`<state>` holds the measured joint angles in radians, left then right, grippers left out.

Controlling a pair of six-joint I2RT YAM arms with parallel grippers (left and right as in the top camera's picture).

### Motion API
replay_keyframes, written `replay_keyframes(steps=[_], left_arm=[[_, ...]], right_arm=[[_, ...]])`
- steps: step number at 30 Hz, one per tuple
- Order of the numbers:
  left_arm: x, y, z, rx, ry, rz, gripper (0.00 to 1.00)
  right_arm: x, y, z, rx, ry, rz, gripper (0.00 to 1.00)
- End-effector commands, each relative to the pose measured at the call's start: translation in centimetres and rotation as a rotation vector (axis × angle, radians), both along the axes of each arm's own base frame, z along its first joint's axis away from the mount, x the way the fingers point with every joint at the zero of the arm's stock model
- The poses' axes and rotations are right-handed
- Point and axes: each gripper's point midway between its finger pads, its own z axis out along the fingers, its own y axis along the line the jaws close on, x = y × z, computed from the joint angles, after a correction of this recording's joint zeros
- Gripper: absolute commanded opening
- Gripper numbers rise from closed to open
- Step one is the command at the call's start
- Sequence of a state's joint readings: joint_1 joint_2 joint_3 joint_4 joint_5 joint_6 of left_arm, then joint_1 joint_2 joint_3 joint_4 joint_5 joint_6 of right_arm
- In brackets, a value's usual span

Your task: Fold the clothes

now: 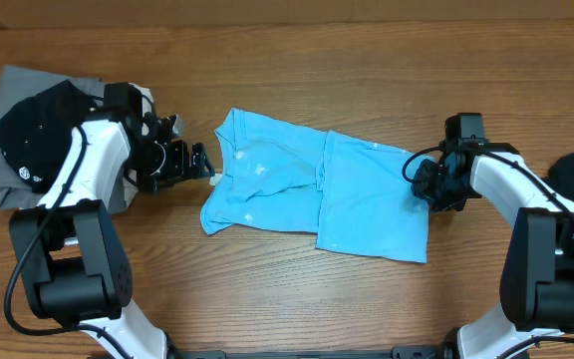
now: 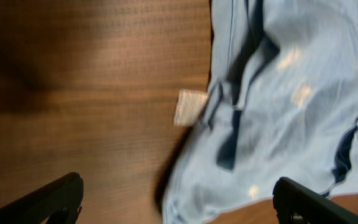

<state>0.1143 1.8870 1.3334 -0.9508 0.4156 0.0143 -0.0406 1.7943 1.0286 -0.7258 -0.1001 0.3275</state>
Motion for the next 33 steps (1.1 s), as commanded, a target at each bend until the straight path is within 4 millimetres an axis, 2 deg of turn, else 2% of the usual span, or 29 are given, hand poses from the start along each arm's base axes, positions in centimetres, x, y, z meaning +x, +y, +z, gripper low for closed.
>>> replay_keyframes(steps=[1, 5, 9, 13, 16, 19, 22, 27, 30, 33], left_arm=[[0.2, -1.2, -1.0, -0.027, -0.036, -0.021, 1.0], [0.4, -2.8, -2.7, -0.032, -0.043, -0.035, 1.0], [0.7, -5.3, -5.1, -0.117, -0.012, -0.066, 1.0], [0.3, -6.8, -8.5, -0.179, 0.069, -0.053, 0.99], [0.2, -7.3, -10.2, -0.185, 0.088, -0.056, 0.99], [0.9, -7.4, -10.4, -0.188, 0.058, -0.058, 0.96], [1.2, -7.9, -10.3, -0.188, 0.046, -0.067, 0.9], [-1.0, -8.5, -10.8, -0.14, 0.111, -0.14, 0.79], [-2.4, -8.3, -11.5, -0.054, 0.147, -0.202, 0.78], [-3.1, -9.3, -11.7, -0.025, 0.148, -0.264, 0.7]], right_arm=[[0.2, -0.3, 0.0, -0.02, -0.006, 0.025, 0.32], [0.2, -0.3, 0.0, -0.02, -0.005, 0.026, 0.33], [0.0, -0.3, 0.0, -0.02, 0.002, 0.026, 0.38], [-0.1, -0.3, 0.0, -0.019, 0.005, 0.026, 0.56], [0.0, -0.3, 0.7, -0.021, -0.006, 0.025, 0.62], [0.3, -0.3, 2.5, -0.023, -0.047, 0.024, 0.64], [1.1, -0.4, 5.4, -0.027, -0.125, 0.024, 0.66], [1.9, -0.4, 10.5, -0.034, -0.253, 0.022, 0.69], [1.9, -0.4, 12.4, -0.037, -0.31, 0.021, 0.7], [1.8, -0.4, 13.7, -0.038, -0.349, 0.021, 0.7]])
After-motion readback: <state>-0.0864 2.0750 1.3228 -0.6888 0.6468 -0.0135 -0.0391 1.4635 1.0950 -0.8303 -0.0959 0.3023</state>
